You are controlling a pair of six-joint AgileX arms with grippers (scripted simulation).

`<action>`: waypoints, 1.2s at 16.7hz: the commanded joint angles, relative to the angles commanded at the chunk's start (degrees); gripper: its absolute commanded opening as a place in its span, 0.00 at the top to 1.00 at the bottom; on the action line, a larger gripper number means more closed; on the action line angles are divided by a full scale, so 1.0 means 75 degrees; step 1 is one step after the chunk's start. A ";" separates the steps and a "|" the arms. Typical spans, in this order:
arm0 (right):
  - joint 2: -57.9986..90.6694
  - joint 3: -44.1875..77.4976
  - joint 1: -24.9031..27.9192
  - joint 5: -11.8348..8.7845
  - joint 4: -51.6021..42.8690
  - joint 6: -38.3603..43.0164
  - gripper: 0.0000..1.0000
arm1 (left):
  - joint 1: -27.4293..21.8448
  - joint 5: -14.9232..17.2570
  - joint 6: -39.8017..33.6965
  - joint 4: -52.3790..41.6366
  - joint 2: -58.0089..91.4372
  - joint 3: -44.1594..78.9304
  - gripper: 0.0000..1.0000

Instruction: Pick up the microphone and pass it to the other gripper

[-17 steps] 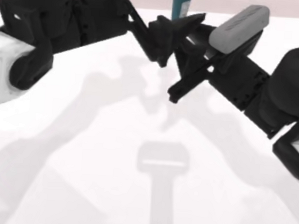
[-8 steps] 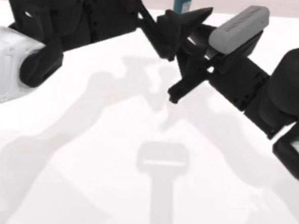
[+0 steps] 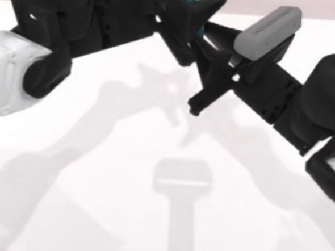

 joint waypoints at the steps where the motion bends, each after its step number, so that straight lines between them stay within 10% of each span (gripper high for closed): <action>1: 0.0000 0.0000 0.0000 0.0000 0.0000 0.0000 1.00 | 0.0000 0.0000 0.0000 0.0000 0.0000 0.0000 0.90; 11: 0.0000 0.0000 0.0000 0.0000 0.0000 0.0000 1.00 | 0.0000 0.0000 0.0000 0.0000 0.0000 0.0000 1.00; 20: 0.0000 0.0000 0.0000 0.0000 0.0000 0.0000 0.32 | 0.0000 0.0000 0.0000 0.0000 0.0000 0.0000 1.00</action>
